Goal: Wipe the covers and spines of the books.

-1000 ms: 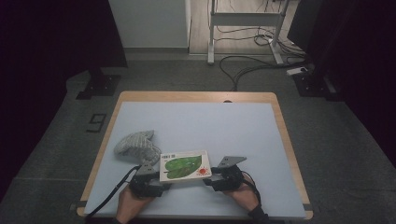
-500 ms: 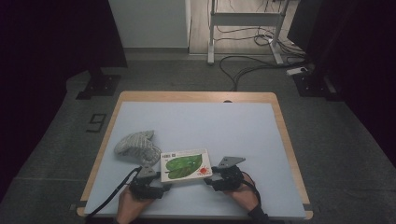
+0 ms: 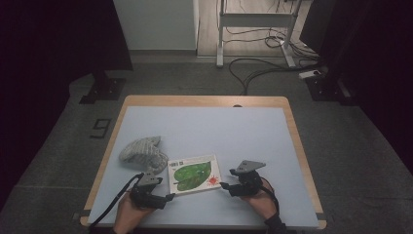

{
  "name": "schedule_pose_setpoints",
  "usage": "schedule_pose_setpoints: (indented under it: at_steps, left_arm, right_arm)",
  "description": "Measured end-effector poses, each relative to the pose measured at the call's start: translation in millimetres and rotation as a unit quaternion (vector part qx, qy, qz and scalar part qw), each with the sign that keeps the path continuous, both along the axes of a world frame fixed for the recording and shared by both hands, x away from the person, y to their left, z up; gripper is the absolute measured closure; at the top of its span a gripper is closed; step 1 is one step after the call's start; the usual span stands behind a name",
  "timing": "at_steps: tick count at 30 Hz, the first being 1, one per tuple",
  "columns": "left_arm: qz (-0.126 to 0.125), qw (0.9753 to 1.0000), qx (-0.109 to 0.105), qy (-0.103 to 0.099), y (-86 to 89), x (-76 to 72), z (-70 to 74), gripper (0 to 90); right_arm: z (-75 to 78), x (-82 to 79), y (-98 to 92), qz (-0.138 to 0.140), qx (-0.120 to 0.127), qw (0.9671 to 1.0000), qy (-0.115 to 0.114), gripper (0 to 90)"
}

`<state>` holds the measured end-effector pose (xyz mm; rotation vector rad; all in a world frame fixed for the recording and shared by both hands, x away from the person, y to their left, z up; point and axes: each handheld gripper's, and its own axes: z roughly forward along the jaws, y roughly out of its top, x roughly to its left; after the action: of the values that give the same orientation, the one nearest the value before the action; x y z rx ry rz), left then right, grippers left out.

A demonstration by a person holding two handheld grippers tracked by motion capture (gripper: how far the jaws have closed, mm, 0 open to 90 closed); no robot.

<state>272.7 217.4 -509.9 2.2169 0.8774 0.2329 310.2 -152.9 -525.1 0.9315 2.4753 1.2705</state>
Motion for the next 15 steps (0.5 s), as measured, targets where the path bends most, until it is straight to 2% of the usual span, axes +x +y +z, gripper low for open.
schedule_pose_setpoints:
  at_steps: [4, 9, 10, 12, 15]
  left_arm:
    - [0.007, 1.0, 0.0, 0.0, 8.0, 4.3, 7.1, 15.0]
    - [0.018, 0.9998, -0.004, -0.011, 20.1, 11.1, 17.4, 12.7]
    - [0.02, 0.9997, -0.008, -0.014, 22.8, 12.7, 19.5, 12.0]
    - [0.023, 0.9994, -0.013, -0.02, 27.9, 15.9, 23.5, 11.1]
    - [0.032, 0.999, -0.009, -0.029, 34.4, 20.7, 28.8, 7.4]
  right_arm:
    - [-1.6, 6.2, -14.4, -0.031, -0.021, 0.9993, -0.009, 26.8]
    - [-7.2, 14.1, -28.4, -0.062, -0.04, 0.9973, -0.007, 18.9]
    - [-9.4, 15.6, -29.8, -0.064, -0.046, 0.9969, -0.003, 17.7]
    - [-9.6, 16.8, -31.1, -0.062, -0.039, 0.9973, 0.004, 12.9]
    - [-10.1, 16.3, -28.9, -0.059, -0.05, 0.997, -0.001, 12.1]
